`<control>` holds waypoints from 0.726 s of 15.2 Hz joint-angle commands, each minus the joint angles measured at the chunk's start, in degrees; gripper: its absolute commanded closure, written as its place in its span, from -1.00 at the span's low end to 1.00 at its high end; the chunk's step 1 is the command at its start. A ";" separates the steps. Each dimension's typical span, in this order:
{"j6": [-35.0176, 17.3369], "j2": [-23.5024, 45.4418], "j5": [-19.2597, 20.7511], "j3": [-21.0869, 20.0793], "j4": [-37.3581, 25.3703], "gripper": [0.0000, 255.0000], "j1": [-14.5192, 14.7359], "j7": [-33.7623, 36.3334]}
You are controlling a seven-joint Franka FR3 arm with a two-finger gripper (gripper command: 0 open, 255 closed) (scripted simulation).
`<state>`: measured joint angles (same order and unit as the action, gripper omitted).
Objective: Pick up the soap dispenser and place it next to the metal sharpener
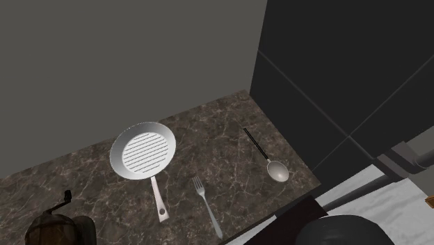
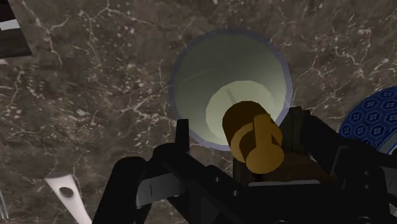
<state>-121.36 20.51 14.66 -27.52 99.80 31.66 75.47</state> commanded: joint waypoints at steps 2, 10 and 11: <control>0.00 0.00 0.00 0.00 0.00 -1.00 0.00 0.00; 5.98 -2.96 -1.95 -0.84 -3.41 -1.00 -0.31 -1.24; 5.98 -2.96 -1.95 -0.84 -3.41 -1.00 -0.31 -1.24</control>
<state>-115.46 17.60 12.75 -28.35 96.40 31.37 74.26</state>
